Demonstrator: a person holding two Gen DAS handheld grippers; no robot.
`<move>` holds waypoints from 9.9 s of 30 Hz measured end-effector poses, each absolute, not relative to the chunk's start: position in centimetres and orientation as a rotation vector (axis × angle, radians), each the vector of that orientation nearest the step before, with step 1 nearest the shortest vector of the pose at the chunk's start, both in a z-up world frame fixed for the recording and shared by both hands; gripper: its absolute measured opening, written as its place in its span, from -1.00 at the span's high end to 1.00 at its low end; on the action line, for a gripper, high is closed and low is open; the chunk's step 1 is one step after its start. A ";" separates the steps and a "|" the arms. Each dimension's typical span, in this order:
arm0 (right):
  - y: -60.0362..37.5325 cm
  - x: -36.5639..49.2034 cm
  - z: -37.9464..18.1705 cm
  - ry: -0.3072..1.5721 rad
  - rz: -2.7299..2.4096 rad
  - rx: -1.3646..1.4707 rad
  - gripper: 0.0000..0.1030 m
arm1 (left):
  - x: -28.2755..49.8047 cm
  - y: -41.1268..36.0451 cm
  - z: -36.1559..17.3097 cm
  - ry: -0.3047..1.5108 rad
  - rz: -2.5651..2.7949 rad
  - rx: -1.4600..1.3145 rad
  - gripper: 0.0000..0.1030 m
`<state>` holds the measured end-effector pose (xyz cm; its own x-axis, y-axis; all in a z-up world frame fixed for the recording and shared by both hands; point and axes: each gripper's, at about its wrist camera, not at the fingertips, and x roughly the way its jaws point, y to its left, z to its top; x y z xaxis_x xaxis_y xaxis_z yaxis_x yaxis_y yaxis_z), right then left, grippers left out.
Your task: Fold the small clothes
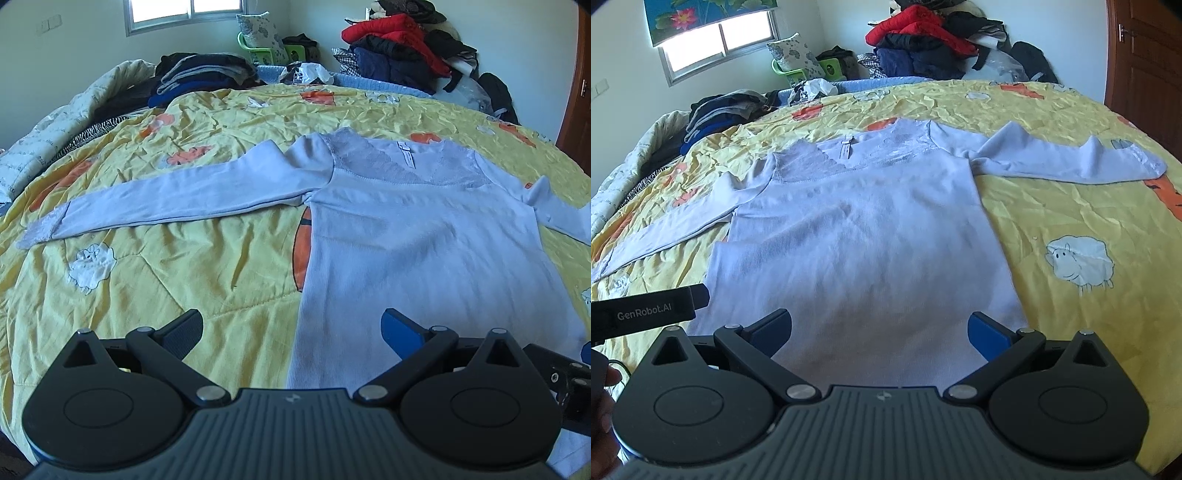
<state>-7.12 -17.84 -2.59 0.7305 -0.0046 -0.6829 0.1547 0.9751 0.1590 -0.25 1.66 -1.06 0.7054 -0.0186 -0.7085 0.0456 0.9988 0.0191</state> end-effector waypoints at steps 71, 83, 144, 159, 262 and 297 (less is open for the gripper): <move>-18.2 -8.0 -2.2 0.626 -0.018 0.199 -0.99 | -0.2 0.5 -1.3 0.753 -0.039 0.092 -1.00; -29.7 -3.9 -2.3 0.512 -0.083 0.439 -0.95 | 3.5 -3.6 -0.7 0.712 -0.117 0.126 -1.00; -41.9 11.8 -1.6 0.214 -0.071 0.628 0.85 | 9.6 -6.8 -3.5 0.759 -0.087 0.204 -1.00; -30.1 15.8 -6.1 0.531 0.138 0.873 0.83 | 9.8 -3.8 -3.6 0.738 -0.034 0.191 -1.00; -9.0 9.6 -2.1 0.617 0.484 0.382 -0.43 | 9.4 35.8 -6.6 0.401 0.196 -1.154 -0.99; -9.8 15.7 -3.9 0.682 0.414 0.311 -0.46 | 11.5 31.1 -4.0 0.414 0.363 -0.770 0.91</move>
<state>15.71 -9.80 -3.94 0.7006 0.4650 -0.5412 -0.2653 0.8739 0.4073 11.51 31.09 -4.02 0.8593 0.1635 -0.4847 -0.4593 0.6637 -0.5904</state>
